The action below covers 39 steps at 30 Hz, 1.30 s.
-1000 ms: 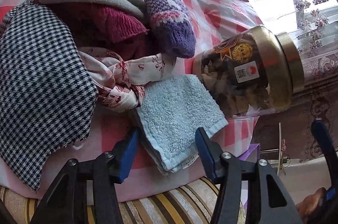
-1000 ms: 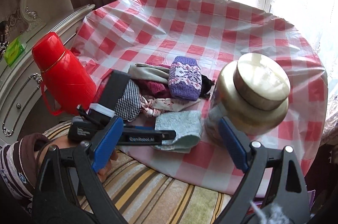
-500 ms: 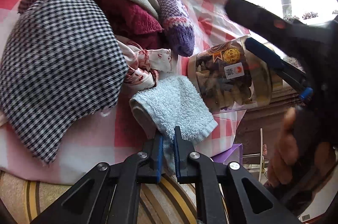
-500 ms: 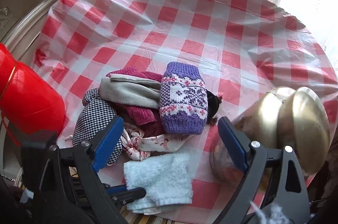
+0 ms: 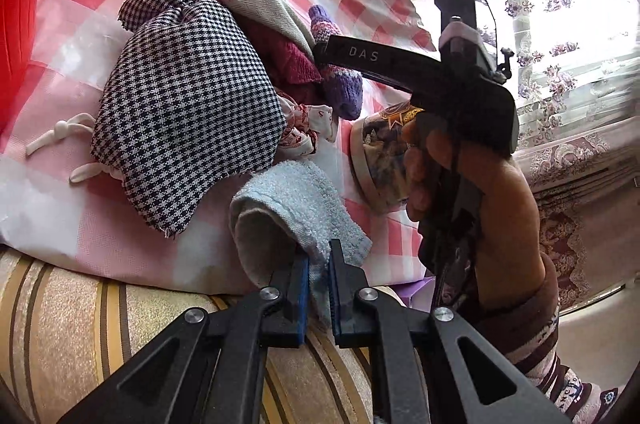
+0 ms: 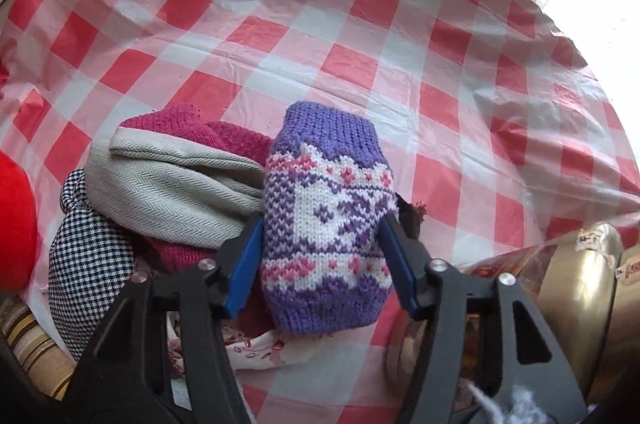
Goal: Organize soft objects
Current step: 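Grasp the light blue towel with the left gripper while the right grasps the purple knit mitten, then carry the towel and mitten to the purple box while the left gripper releases the towel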
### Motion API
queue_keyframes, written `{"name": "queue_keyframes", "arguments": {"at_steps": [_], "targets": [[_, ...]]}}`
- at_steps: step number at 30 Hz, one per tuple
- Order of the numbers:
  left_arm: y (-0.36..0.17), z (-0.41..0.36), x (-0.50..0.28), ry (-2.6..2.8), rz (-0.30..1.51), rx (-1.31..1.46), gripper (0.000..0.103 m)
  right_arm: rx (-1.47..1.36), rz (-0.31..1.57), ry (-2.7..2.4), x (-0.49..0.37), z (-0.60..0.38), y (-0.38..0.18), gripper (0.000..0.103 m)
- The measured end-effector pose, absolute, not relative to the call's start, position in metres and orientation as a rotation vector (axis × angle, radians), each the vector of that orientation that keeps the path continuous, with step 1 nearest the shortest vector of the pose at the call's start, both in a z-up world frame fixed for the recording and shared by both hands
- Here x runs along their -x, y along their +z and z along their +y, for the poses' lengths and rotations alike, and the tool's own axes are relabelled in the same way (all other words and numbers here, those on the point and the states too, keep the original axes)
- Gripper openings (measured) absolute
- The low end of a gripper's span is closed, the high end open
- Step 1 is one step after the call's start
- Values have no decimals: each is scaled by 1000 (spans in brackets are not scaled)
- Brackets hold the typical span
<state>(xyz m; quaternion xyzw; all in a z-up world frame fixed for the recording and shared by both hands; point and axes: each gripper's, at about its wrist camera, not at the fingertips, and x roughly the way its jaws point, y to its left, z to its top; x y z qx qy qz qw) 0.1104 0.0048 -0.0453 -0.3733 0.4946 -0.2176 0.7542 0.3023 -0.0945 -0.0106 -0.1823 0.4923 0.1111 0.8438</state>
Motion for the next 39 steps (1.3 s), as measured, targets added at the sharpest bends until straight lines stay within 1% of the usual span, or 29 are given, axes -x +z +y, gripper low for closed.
{"name": "queue_keyframes", "arguments": {"at_steps": [1,2,3,4,5,8,11,18,22,27,33,39], "targets": [[-45,5,-110,-474,1078,816,9,387,1045,236,-303,-94,-13,42],[-47,19,-105,-475,1075,815,9,397,1040,236,-302,-93,-14,36],[-46,19,-105,-473,1070,814,9,400,1028,239,-299,-92,-12,33],[-45,20,-104,-470,1064,812,9,395,1015,246,-296,-92,-9,27],[-42,22,-105,-467,1059,810,9,382,1006,257,-293,-93,-4,24],[-38,26,-106,-458,1050,813,9,352,978,301,-281,-96,11,21],[-34,33,-101,-443,1039,811,9,324,967,342,-266,-101,25,19],[-18,45,-89,-411,986,790,7,262,916,442,-218,-114,62,18],[0,48,-75,-412,939,757,7,200,890,475,-190,-135,82,18],[11,41,-63,-418,919,733,7,119,876,481,-162,-174,101,18],[49,13,-51,-485,859,642,7,31,848,440,-131,-238,119,18],[77,-43,-51,-590,855,540,7,-50,819,362,-101,-314,130,18]]}}
